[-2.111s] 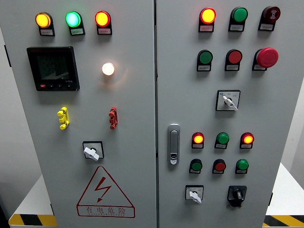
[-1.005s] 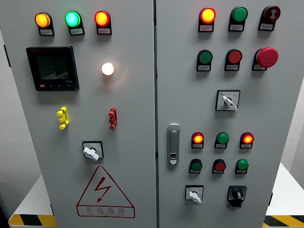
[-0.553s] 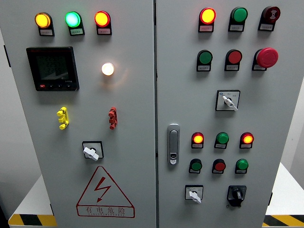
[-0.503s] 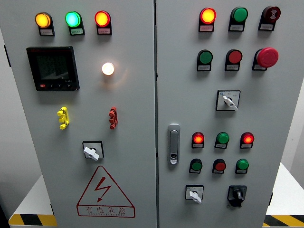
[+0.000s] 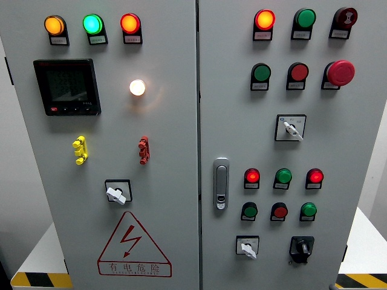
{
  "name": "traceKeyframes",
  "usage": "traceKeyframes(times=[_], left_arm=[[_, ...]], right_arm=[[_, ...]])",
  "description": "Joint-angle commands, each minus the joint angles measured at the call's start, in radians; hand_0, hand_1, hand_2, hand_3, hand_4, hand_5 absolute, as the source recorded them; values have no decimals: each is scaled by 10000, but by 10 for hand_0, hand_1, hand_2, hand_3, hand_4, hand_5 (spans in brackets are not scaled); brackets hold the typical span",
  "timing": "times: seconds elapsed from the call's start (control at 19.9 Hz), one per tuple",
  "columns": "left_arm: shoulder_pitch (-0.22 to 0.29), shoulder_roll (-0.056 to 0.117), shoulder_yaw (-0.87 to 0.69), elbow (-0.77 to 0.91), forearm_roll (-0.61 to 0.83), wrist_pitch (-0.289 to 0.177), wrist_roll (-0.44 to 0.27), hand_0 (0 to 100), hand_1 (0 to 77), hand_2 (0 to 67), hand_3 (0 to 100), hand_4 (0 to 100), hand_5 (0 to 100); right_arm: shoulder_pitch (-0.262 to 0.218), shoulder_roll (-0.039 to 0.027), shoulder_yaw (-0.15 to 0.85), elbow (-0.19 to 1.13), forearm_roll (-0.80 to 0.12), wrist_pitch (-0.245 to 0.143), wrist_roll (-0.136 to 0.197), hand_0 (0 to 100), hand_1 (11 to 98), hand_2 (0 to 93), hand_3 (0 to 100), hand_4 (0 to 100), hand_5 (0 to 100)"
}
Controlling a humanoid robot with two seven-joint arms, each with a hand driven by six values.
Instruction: Trip black knob to open circuit
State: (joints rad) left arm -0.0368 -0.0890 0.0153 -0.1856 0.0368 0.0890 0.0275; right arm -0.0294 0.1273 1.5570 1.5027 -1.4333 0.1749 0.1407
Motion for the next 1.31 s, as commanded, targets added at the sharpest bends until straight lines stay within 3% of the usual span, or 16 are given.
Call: traceKeyframes(times=[0.0,0.4,0.6,0.9,1.26], left_arm=[[0,0,0,0,0,0,1,0,0,194,262,98,86],[0,0,0,0,0,0,1,0,0,194,262,98,86],[0,0,0,0,0,0,1,0,0,194,262,98,86],[0,0,0,0,0,0,1,0,0,194,262,98,86],[0,0,0,0,0,0,1,0,0,194,262,98,86]], right_arm=[[231,16,0,-24,6,15,-27,1000,685,0,852,927,1000],[1321,62,-15,-744,174,0,-272,1000,683,0,859,941,1000],[1520,62,-15,-1066,864,0,-410,1000,670,0,860,948,1000],[1842,62,-15,-1251,1079,-46,-625,1000,631,0,868,954,1000],[1858,62,-306,-1267,1141,-46,-640,1000,621,0,867,959,1000]])
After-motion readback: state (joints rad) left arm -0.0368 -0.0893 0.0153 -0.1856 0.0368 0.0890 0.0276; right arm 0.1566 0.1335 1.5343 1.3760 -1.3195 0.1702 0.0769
